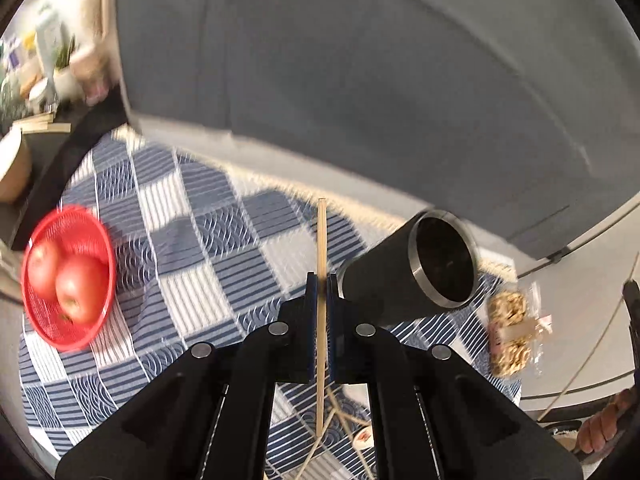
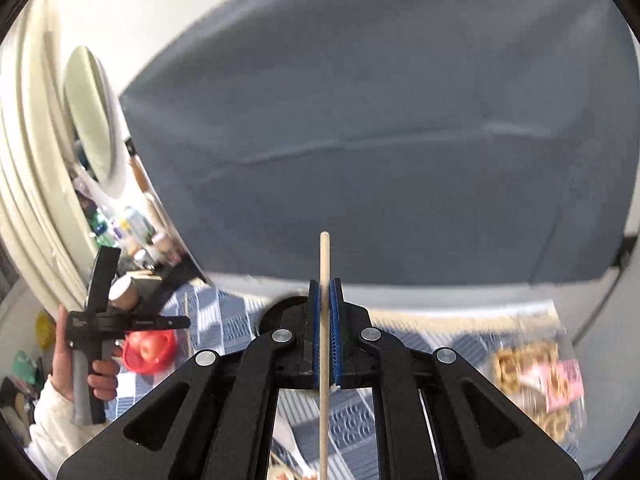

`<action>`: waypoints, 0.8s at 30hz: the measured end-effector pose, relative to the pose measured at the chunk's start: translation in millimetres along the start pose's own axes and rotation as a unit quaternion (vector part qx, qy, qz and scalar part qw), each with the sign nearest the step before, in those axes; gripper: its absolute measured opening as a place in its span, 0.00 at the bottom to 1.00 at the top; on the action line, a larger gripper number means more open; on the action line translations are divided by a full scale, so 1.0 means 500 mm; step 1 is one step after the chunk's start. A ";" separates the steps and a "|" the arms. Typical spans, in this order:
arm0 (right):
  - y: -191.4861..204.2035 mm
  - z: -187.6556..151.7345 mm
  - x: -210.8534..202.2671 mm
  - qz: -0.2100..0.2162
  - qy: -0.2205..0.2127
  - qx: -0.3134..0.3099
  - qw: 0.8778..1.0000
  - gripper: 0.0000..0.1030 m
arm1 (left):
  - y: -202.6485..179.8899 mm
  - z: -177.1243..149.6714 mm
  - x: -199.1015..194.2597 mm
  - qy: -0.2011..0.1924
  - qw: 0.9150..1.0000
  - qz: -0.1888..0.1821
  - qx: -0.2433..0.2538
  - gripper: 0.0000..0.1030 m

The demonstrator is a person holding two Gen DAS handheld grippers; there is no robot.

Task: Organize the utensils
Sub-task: 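Lift both held chopsticks upright and carry them over the black cup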

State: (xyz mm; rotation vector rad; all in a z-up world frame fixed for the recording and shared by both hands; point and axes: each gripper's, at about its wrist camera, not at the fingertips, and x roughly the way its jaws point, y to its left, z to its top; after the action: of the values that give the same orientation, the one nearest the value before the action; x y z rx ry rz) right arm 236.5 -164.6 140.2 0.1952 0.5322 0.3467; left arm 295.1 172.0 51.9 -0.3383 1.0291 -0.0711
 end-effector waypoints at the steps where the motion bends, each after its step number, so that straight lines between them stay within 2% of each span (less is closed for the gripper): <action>1: 0.009 0.012 0.001 0.003 -0.007 -0.007 1.000 0.05 | -0.010 0.014 -0.012 -0.007 1.000 -0.003 0.003 0.04; 6: 0.038 0.060 0.018 0.023 -0.033 -0.034 0.999 0.05 | -0.067 0.062 -0.065 -0.053 0.997 -0.042 0.027 0.04; 10: 0.042 0.085 0.040 0.029 -0.044 -0.037 0.998 0.05 | -0.109 0.087 -0.084 -0.069 0.993 -0.085 0.041 0.04; 12: 0.039 0.094 0.052 0.039 -0.050 -0.037 0.997 0.05 | -0.130 0.100 -0.089 -0.085 0.990 -0.093 0.055 0.04; 16: 0.039 0.109 0.086 0.054 -0.053 -0.026 0.997 0.05 | -0.153 0.132 -0.082 -0.111 0.982 -0.135 0.066 0.04; 20: 0.042 0.123 0.126 0.061 -0.055 -0.019 0.996 0.05 | -0.171 0.157 -0.057 -0.129 0.976 -0.156 0.081 0.04; 24: 0.048 0.133 0.165 0.070 -0.061 -0.019 0.996 0.05 | -0.180 0.176 -0.018 -0.117 0.974 -0.169 0.091 0.04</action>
State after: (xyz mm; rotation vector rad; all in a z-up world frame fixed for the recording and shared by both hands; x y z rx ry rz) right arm 331.6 -117.9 165.0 0.2170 0.3924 0.4780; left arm 374.2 110.1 128.4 -0.3420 0.7174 -0.4209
